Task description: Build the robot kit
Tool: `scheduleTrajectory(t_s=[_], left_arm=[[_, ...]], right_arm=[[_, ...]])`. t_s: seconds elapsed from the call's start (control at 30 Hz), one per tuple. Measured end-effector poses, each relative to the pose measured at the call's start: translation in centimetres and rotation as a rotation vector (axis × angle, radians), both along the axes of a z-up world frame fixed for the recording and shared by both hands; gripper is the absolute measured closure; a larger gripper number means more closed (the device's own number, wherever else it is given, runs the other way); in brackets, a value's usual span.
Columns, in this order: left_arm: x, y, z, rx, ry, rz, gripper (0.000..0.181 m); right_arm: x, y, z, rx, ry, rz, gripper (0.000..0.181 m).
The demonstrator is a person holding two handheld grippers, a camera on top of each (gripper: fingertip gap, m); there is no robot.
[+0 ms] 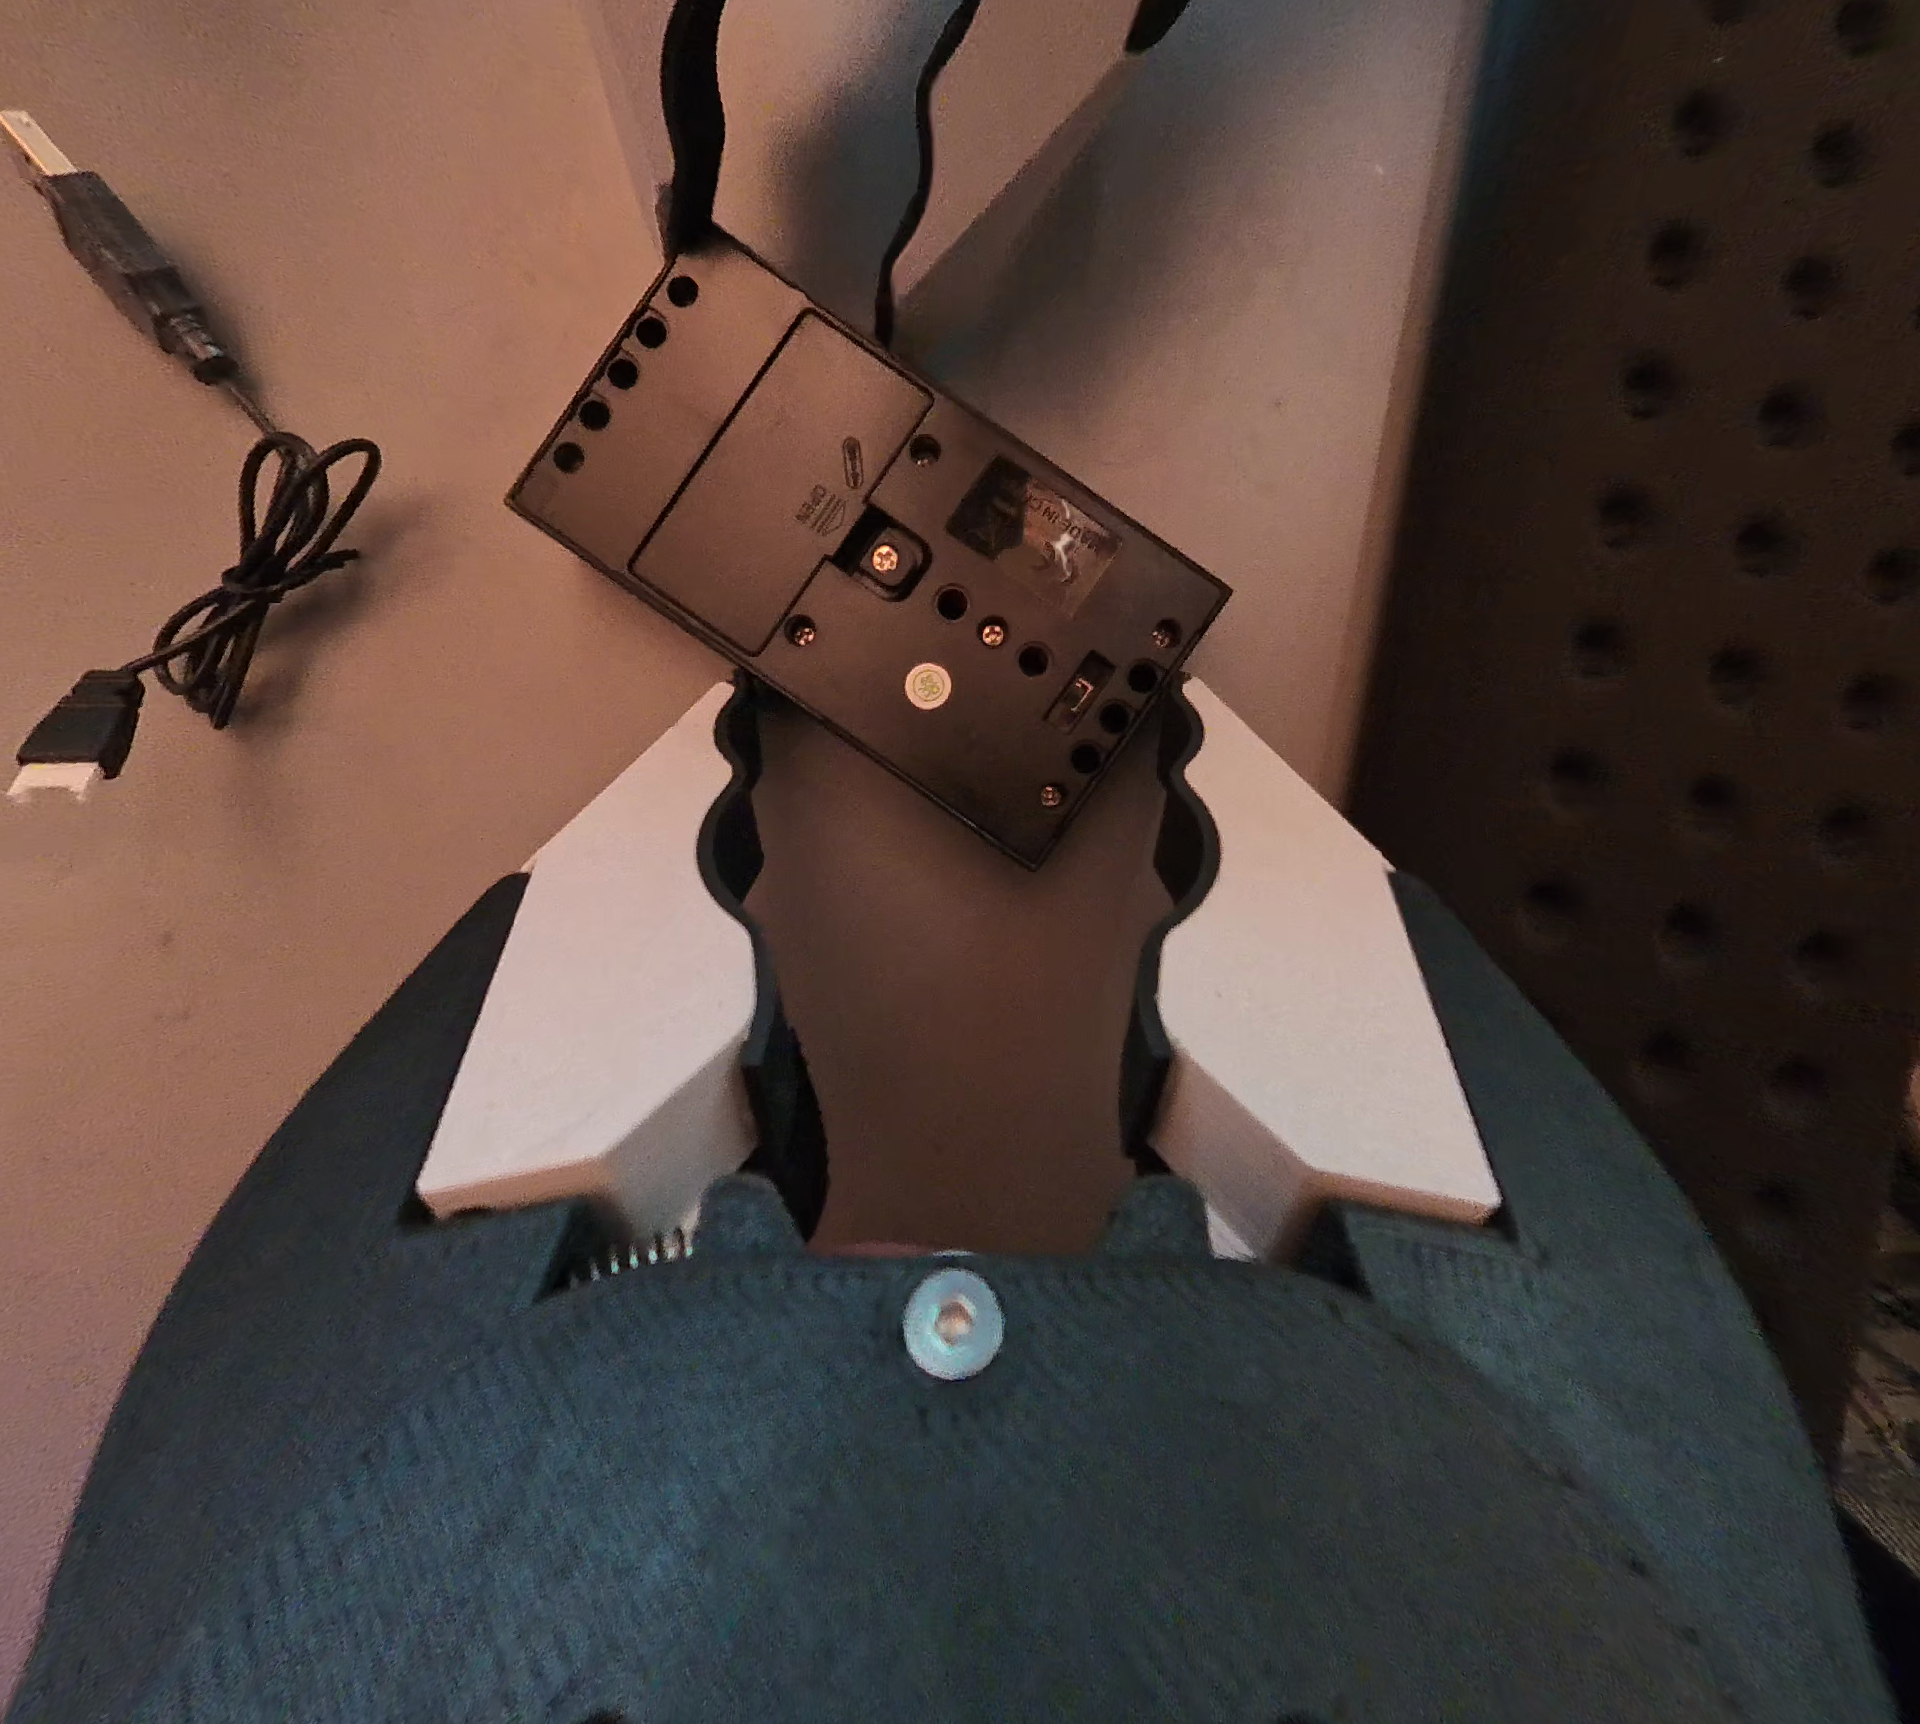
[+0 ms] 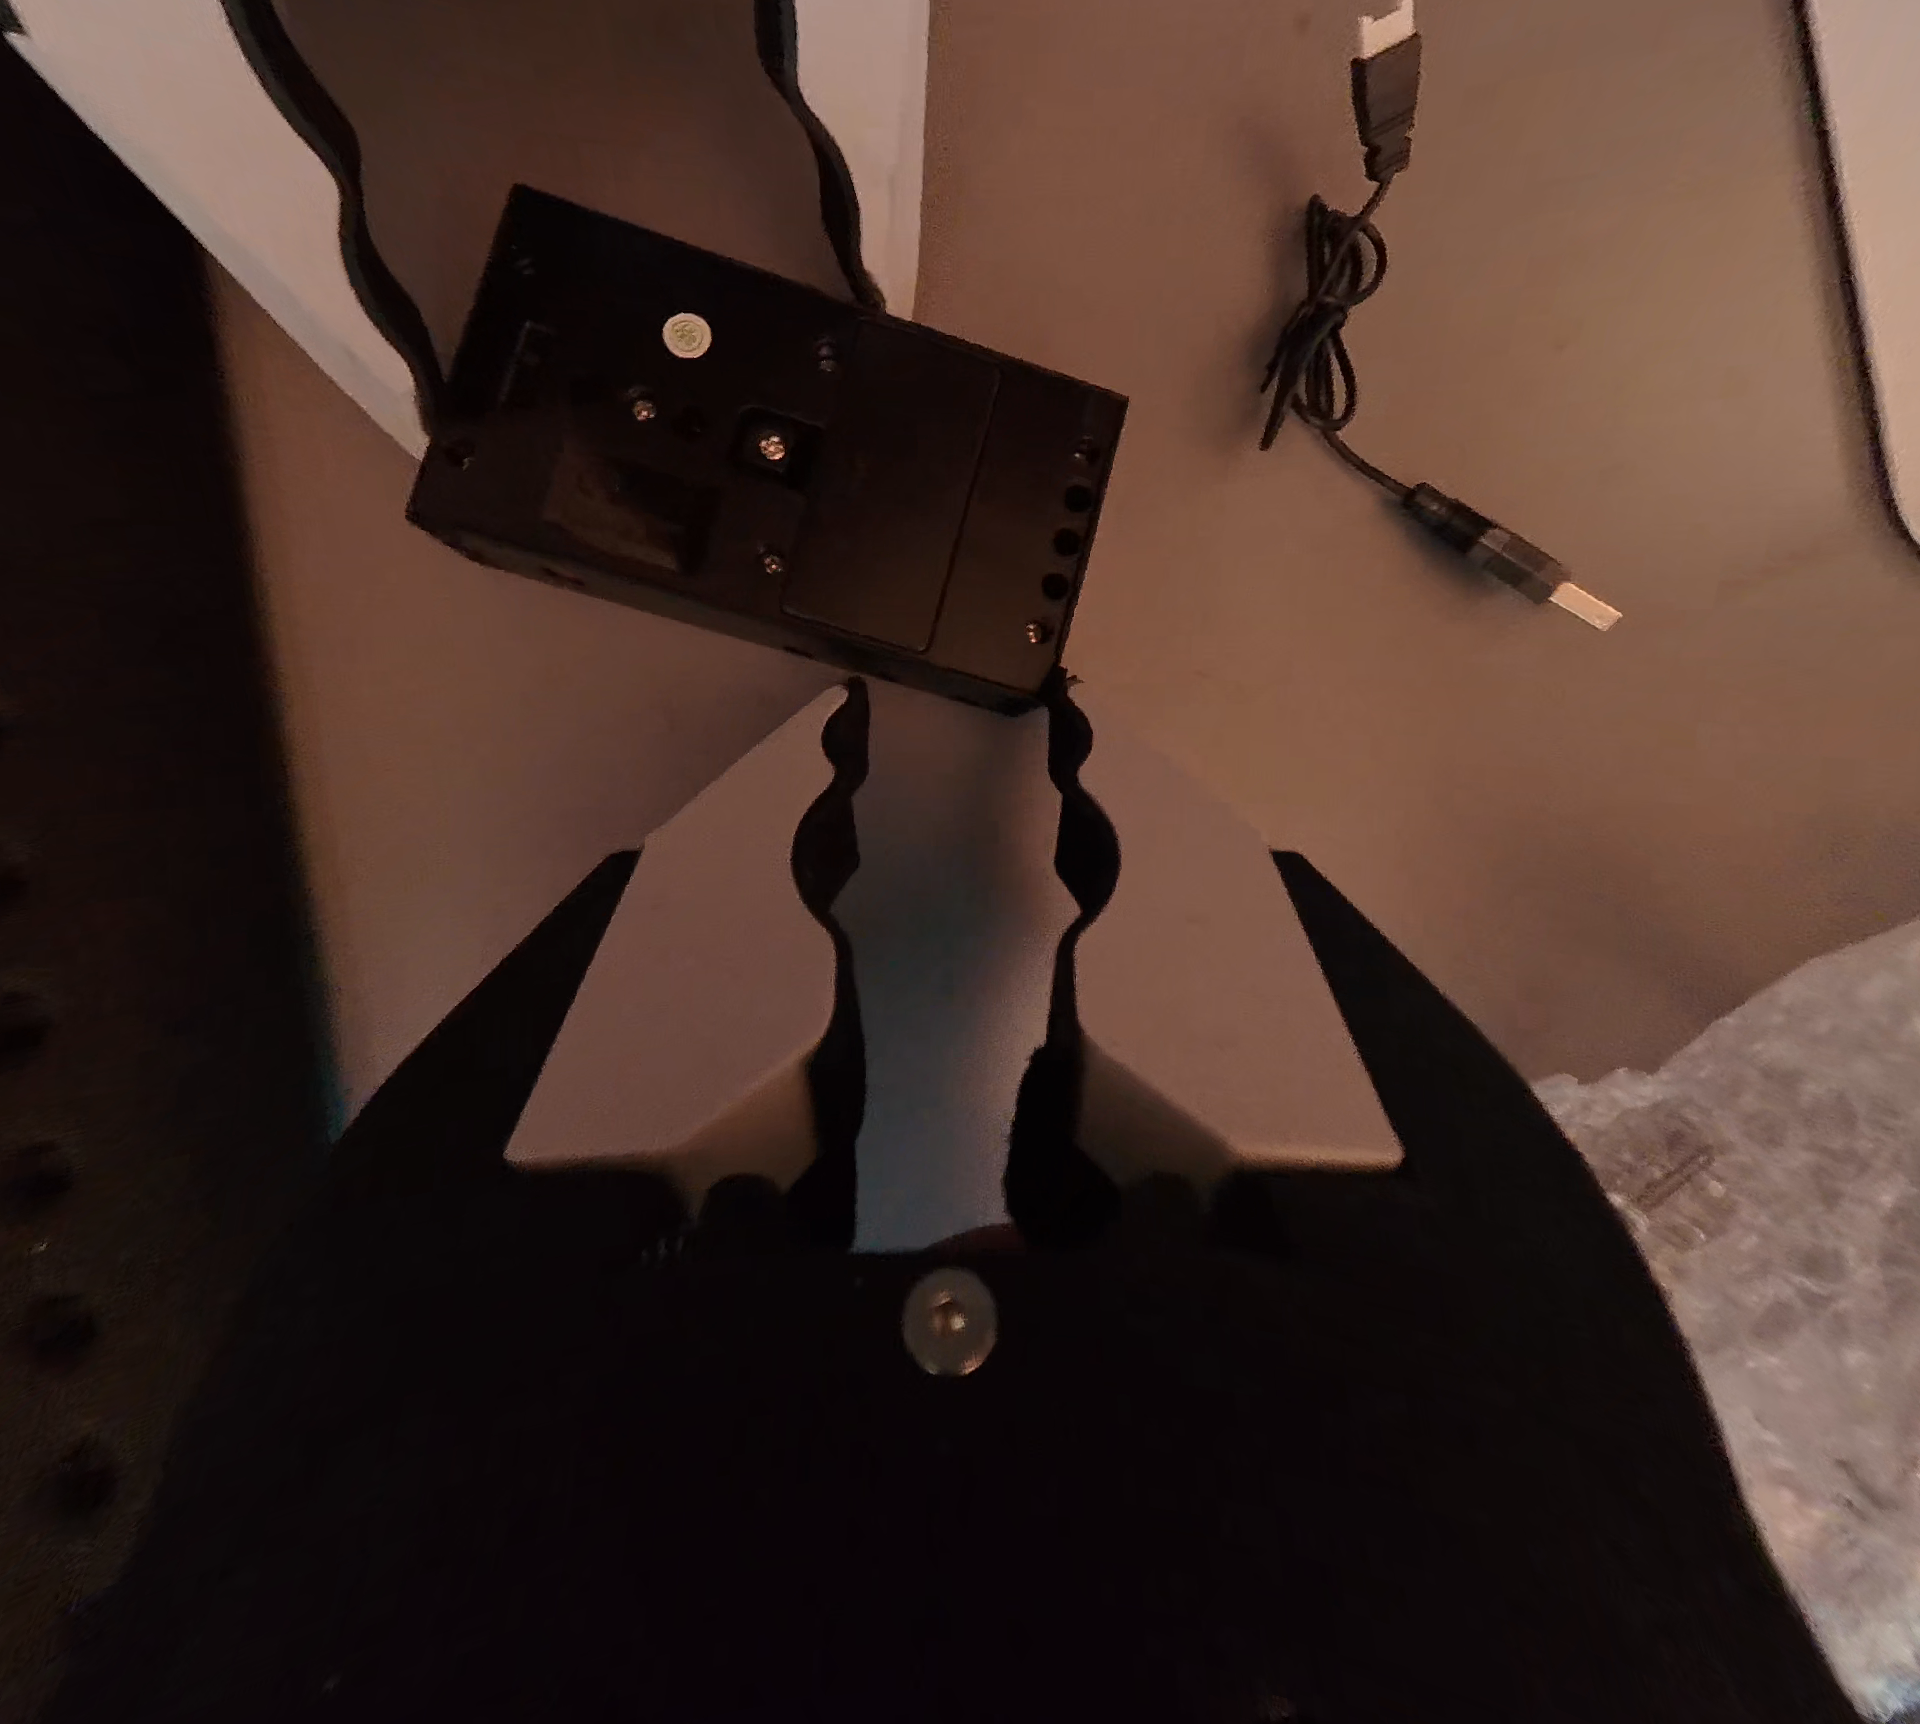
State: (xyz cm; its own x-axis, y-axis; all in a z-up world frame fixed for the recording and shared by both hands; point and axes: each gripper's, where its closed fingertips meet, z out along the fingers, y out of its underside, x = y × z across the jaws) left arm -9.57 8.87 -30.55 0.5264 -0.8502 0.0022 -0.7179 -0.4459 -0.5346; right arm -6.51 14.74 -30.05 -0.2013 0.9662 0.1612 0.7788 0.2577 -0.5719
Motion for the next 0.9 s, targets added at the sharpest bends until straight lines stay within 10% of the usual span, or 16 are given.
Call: scheduleTrajectory(t_s=[0.4,0.7,0.9], left_arm=[[-0.5,0.5,0.8,0.082,0.082,-0.163,0.113],[-4.8,2.4,1.0,0.082,0.239,-0.174,0.154],[-4.2,2.3,3.0,0.096,0.111,-0.065,0.106]], right_arm=[[0.7,-1.5,0.1,0.002,-0.007,-0.092,0.125],[2.5,-2.5,1.1,-0.08,-0.011,-0.073,0.129],[4.8,4.3,7.7,0.067,0.189,-0.281,0.125]])
